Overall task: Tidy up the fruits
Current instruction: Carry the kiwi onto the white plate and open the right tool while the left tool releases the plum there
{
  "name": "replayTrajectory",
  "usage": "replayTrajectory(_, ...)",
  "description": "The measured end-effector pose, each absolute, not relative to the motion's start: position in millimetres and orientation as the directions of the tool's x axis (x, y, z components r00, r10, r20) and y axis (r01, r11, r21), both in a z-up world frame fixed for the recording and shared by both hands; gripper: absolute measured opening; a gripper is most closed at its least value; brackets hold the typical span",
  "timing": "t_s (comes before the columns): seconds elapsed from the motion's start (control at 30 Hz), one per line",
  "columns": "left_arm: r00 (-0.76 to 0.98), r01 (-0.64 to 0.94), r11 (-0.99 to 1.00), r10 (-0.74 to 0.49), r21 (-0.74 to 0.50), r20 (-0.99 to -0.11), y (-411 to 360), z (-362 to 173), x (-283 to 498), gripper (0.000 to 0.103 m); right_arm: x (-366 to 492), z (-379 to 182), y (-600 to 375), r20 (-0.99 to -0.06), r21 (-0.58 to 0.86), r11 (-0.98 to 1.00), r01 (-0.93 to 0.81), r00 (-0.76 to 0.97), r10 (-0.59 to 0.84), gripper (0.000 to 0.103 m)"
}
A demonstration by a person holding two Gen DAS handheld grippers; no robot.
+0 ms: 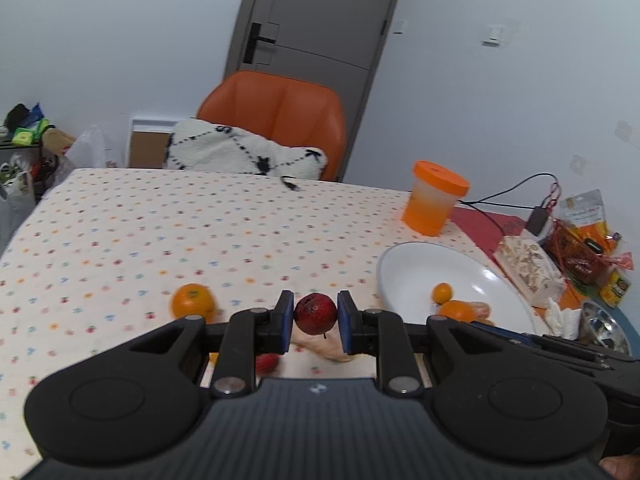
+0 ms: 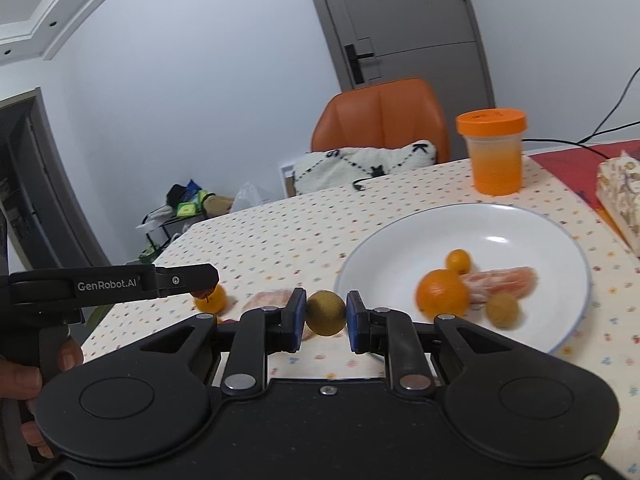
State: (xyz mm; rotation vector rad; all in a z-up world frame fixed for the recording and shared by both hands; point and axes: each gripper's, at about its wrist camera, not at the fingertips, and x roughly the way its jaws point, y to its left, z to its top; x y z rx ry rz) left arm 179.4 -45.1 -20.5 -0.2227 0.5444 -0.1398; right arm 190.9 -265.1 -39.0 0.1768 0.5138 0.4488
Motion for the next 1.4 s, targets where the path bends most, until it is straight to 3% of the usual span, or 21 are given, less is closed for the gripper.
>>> replayTrajectory(0.57,0.811,0.237,0.940,-0.330,-0.244,-0.483,-117.2,-11.1,205.3,0.021,181.6,-33.2,-330.9,-0.402,0.276,0.934,-0.227,0.855,0.327,0.020)
replayTrajectory(1.4,0.776,0.233,0.949,-0.313,-0.213,-0.548,-155.0,-30.1,247.7,0.022,202.6,-43.9,-364.4,-0.396,0.311,0.935,-0.172,0.871,0.292,0.020)
